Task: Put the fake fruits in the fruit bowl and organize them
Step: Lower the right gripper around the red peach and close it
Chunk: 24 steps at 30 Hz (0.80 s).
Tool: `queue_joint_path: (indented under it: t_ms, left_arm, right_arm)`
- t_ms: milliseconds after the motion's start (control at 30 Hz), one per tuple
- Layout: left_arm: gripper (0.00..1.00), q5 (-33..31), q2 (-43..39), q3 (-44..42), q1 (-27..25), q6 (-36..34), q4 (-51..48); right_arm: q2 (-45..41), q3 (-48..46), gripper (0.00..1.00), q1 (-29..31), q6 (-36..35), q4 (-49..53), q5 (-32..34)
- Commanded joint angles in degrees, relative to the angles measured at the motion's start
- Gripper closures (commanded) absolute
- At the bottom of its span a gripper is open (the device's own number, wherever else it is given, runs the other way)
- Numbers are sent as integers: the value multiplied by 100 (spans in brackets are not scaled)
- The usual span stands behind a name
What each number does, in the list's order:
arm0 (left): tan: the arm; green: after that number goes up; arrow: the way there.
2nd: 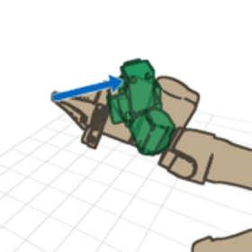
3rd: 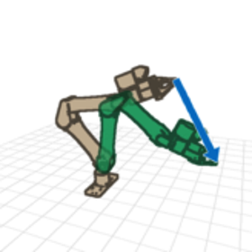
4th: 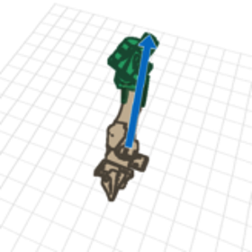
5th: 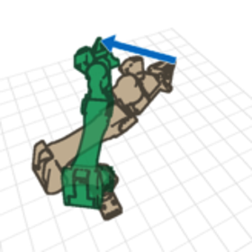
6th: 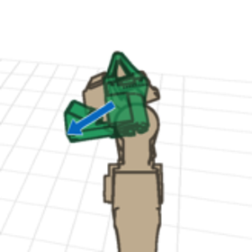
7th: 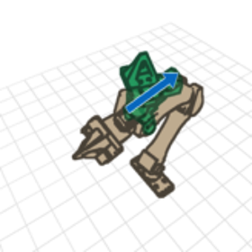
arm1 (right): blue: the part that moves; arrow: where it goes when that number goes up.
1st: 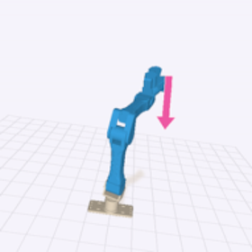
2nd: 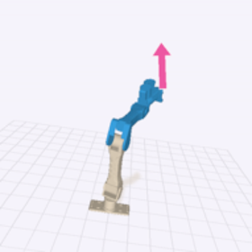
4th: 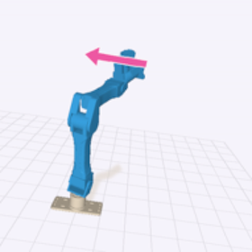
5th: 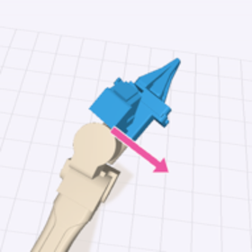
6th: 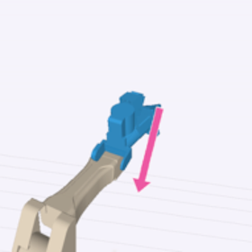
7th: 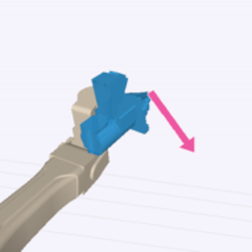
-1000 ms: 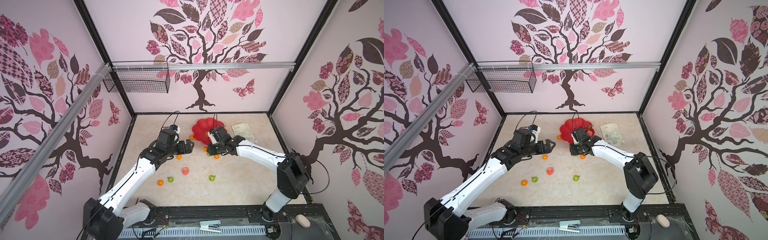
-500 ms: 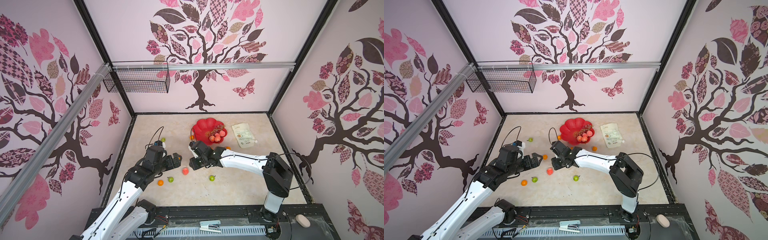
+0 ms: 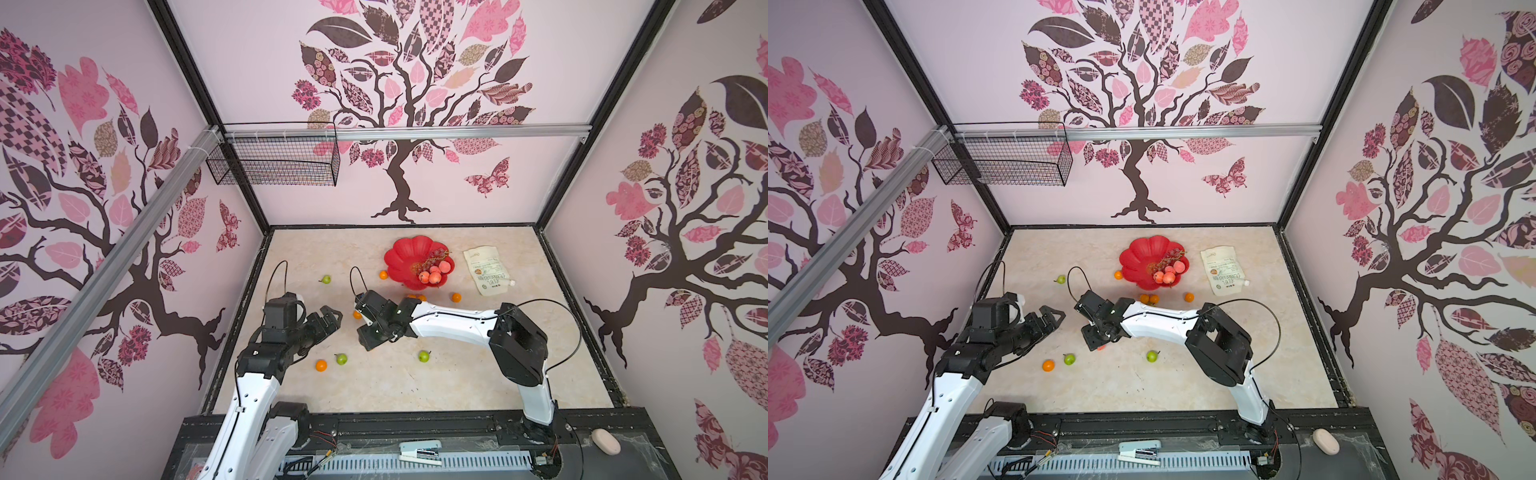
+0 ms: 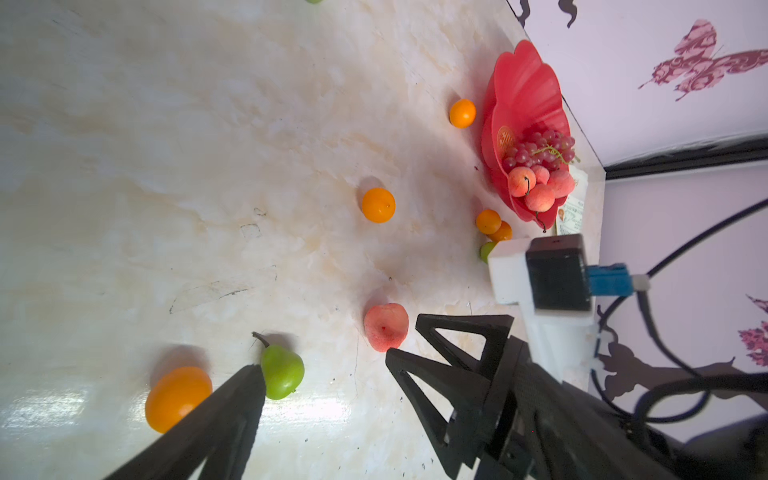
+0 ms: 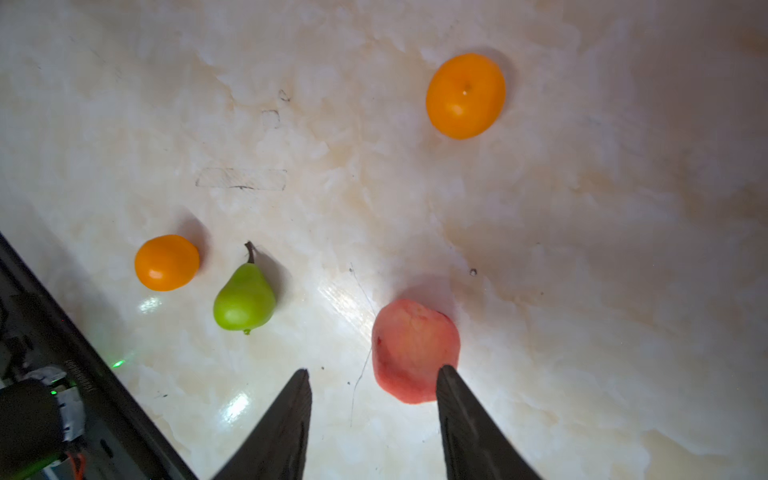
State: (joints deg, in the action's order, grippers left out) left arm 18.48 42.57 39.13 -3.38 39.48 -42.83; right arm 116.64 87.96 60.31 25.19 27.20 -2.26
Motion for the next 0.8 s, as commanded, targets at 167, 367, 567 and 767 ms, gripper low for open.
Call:
queue_joint_path:
  t_ms: [167,367,567,767]
  left_arm:
    - [1,726,107,-238,655,1,300]
    - [2,907,209,-253,874,-37,388]
    - [2,919,214,-283,875,-32,421]
    - [2,938,225,-284,876,-29,433]
  right_arm:
    - [541,529,43,9,-208,690,394]
    - [748,712,43,11,-247,758,281]
    - [936,856,43,11,-281,878,200]
    - [1075,1001,45,13,-328,1027,225]
